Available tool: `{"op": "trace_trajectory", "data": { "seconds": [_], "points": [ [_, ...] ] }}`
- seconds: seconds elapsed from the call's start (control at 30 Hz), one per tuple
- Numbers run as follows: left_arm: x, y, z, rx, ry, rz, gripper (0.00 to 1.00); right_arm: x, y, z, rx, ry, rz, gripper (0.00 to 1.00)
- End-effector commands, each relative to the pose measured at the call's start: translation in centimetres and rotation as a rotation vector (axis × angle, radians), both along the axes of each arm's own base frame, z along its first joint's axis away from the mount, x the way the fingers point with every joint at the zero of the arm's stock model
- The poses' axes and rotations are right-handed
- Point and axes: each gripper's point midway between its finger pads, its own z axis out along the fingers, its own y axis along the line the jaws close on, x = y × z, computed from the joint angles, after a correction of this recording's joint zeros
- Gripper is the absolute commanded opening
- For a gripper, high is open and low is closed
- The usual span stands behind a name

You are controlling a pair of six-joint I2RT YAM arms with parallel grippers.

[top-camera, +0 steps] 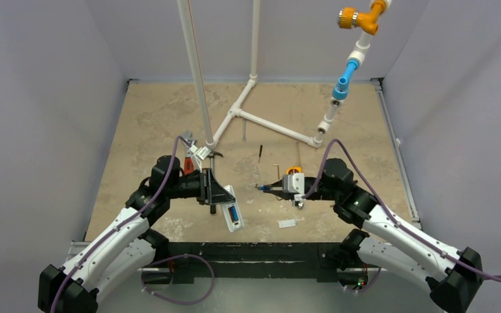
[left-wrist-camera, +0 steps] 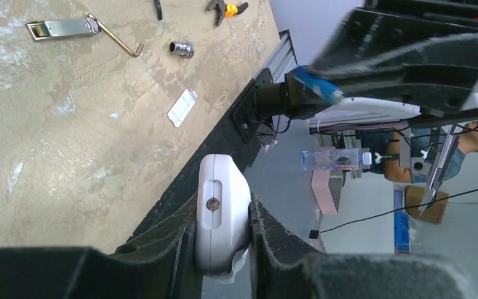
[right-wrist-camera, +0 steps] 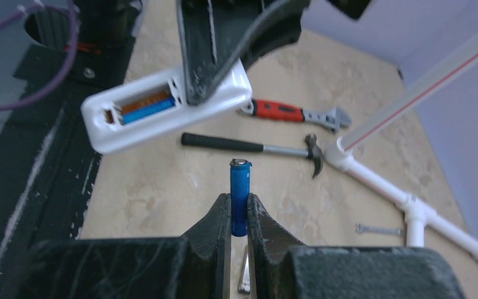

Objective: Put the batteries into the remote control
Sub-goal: Load the battery into the remote control.

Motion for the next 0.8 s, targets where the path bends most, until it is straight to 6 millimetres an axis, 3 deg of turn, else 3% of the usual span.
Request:
{"op": "trace_trajectory", "data": {
  "seconds": [0.0, 0.23, 0.77],
  "points": [
    [0.6, -0.1, 1.9, -0.032, -0.124, 0.0, 0.0, -3.5, 0.2, 3.9, 0.127, -0.013, 0.151, 0.0],
    [0.1, 0.4, 4.3, -0.068, -0.317, 0.02, 0.0, -5.5, -0.5, 4.3, 0.131, -0.006, 0.222, 0.0],
    [-3.3, 1.2, 9.5, -0.28, -0.668, 0.001, 0.0, -5.1, -1.3, 3.6, 0.051, 0.072, 0.15, 0.0]
  ]
}}
